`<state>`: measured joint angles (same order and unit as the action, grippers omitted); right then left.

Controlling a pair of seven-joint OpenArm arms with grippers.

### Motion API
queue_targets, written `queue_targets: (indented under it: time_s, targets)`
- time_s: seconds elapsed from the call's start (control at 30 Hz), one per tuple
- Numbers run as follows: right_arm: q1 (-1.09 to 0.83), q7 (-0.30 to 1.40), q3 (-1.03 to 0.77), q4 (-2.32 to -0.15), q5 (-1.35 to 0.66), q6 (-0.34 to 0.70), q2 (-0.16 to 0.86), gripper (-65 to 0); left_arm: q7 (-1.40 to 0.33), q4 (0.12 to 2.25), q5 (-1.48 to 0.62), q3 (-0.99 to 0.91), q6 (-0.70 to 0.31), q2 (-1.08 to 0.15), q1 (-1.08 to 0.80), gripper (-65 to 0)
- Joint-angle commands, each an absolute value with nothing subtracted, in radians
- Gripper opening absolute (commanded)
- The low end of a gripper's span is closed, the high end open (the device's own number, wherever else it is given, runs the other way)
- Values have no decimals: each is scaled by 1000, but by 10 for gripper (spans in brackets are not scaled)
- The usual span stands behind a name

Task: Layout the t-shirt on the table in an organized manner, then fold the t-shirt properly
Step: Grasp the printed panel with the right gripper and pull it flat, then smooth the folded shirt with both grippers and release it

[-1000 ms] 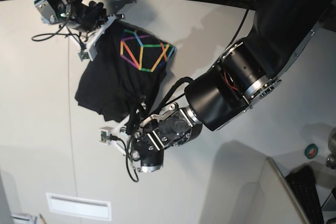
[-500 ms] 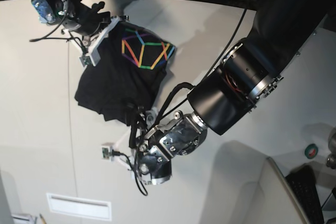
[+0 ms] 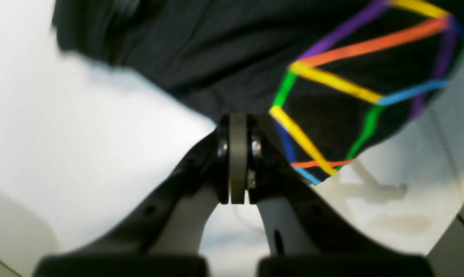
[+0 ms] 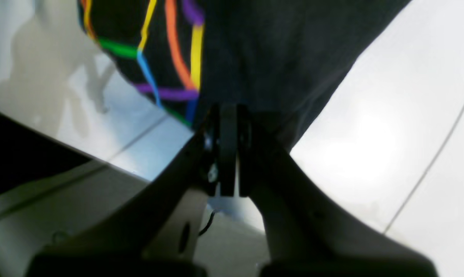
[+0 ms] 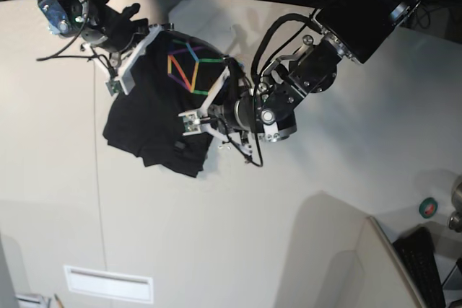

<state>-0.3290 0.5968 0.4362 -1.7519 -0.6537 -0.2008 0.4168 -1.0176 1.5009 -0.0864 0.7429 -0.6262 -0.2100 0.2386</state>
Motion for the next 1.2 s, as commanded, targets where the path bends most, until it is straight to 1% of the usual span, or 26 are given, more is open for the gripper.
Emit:
queue_targets:
  time_s: [0.0, 0.17, 0.3, 0.4, 0.47, 0.53, 0.63, 0.73, 0.83, 0.97, 1.07, 1.17]
  targets:
    - [-306, 581, 432, -1748, -654, -202, 423, -650, -1015, 1518, -97, 745, -630, -214, 217, -650]
    - [-236, 581, 437, -1629, -654, -199, 420, -650, -1015, 1517, -97, 746, -630, -223, 117, -650]
    - [-222, 581, 433, -1572, -654, -197, 420, -650, -1015, 1520, -96, 748, -630, -242, 61, -650]
    - [-225, 581, 432, -1612, -654, -197, 427, -650, -1015, 1575, -96, 742, -630, -277, 19, -650]
    - [-232, 584, 432, -1676, -654, -200, 430, -650, -1015, 1676, -97, 725, -627, -302, -7, -650]
    - [-225, 587, 432, -1724, -654, -202, 430, -650, -1015, 1771, -99, 677, -582, -305, -28, -650]
    - [-174, 588, 432, -1730, -654, -202, 426, -650, -1015, 1801, -99, 625, -524, -259, -30, -650]
    - [-113, 588, 433, -1670, -654, -200, 421, -650, -1013, 1725, -97, 608, -481, -185, 2, -650]
    - [-53, 588, 438, -1584, -654, -197, 418, -650, -1001, 1578, -97, 631, -452, -143, 42, -650]
    - [12, 582, 438, -1474, -654, -193, 418, -650, -915, 1435, -97, 690, -398, -160, 53, -650]
    - [53, 581, 438, -1400, -654, -131, 417, -650, -886, 1411, -97, 725, -357, -194, 42, -650]
    - [93, 579, 432, -1297, -654, -59, 387, -650, -886, 1414, -97, 727, -349, -200, 22, -650]
